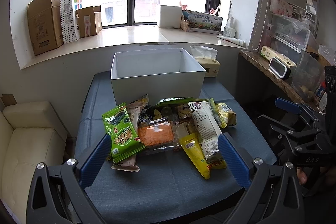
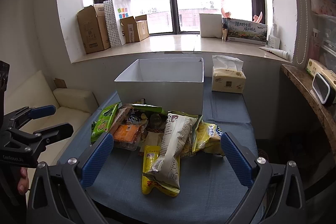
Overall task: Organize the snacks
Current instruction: 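Grasp a green snack bag with the right tool while the left reaches the seaweed bag, then grasp the green seaweed bag with the left tool while the right drops its bag in the box, then grasp the beige cartoon-printed bag with the left tool while the right reaches the orange pack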
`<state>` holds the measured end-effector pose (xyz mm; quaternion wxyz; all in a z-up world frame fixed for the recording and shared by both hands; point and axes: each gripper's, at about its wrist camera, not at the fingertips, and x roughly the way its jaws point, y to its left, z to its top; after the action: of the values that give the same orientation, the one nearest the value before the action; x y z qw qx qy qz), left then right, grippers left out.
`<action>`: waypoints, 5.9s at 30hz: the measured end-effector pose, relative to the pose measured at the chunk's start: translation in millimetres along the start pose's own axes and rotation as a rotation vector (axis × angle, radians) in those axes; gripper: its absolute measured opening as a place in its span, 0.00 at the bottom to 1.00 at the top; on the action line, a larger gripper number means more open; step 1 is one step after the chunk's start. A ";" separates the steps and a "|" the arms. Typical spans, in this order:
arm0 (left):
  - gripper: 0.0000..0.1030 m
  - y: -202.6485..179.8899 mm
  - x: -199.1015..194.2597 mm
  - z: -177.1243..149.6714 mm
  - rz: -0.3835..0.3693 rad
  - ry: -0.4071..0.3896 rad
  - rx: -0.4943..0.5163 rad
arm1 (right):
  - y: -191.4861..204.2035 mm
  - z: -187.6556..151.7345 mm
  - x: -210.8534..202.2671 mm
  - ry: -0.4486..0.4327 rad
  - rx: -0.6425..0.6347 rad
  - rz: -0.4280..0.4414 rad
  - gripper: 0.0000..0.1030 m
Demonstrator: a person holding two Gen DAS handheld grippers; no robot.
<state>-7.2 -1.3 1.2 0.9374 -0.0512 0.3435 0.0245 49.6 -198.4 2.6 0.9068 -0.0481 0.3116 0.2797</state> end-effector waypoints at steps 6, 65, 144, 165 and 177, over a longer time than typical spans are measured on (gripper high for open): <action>1.00 1.5 -0.9 -0.2 -0.004 -0.002 -0.002 | 0.0 -1.1 1.0 0.003 0.000 0.002 1.00; 1.00 83.9 36.3 -27.5 0.079 0.080 -0.156 | 28.0 53.0 229.4 0.377 -0.502 0.232 0.14; 1.00 94.9 205.6 190.9 -0.050 0.028 -0.061 | -69.4 165.2 192.0 0.045 0.122 0.166 1.00; 1.00 99.8 84.5 15.3 -0.024 0.048 -0.142 | -17.9 17.9 92.1 0.115 0.054 0.283 1.00; 1.00 115.8 163.6 3.9 -0.141 0.247 -0.159 | 10.9 2.8 96.5 0.168 -0.023 0.270 1.00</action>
<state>110.7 115.9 -110.7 0.8804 -0.1516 0.4489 -0.0205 107.9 -142.4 -51.4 0.8311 -0.0394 0.3869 0.3976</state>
